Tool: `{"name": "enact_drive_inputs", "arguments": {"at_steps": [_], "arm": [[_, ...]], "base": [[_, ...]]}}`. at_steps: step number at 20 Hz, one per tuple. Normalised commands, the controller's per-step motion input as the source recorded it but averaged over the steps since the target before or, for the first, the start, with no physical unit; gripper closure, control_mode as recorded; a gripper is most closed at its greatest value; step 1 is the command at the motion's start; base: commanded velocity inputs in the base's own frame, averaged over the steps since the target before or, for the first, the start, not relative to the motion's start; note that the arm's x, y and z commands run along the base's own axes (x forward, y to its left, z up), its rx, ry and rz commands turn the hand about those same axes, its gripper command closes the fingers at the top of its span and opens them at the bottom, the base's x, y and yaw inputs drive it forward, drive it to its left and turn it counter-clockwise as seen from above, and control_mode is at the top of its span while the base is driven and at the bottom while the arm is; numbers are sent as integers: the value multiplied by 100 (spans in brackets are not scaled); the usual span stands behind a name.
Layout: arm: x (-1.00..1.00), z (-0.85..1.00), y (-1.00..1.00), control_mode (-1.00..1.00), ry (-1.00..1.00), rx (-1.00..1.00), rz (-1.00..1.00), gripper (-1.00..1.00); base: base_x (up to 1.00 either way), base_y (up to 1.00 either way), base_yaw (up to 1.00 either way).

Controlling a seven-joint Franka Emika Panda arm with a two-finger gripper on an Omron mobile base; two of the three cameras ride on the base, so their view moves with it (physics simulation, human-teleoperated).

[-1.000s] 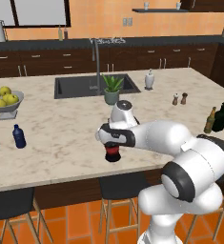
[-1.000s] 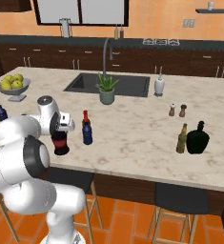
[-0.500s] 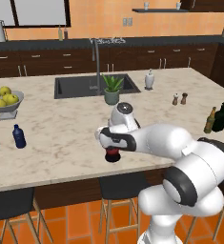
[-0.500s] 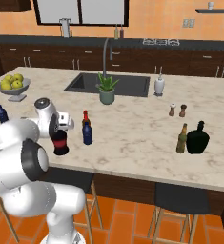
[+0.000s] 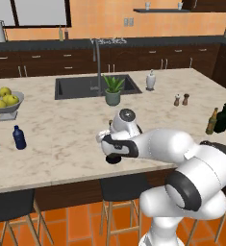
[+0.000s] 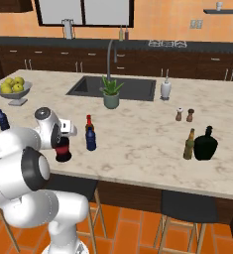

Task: Move the plastic bottles in the middle to the plastics group, and the glass bottles in the middle to the glass group.

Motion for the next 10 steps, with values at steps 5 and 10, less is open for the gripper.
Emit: {"name": "enact_drive_inputs", "arguments": {"at_steps": [5,10], "arm": [[-13,2,0,-100,-1,0,0,100],[-84,26,0,-100,-5,0,0,100]], "base": [[0,0,0],[0,0,0]]}}
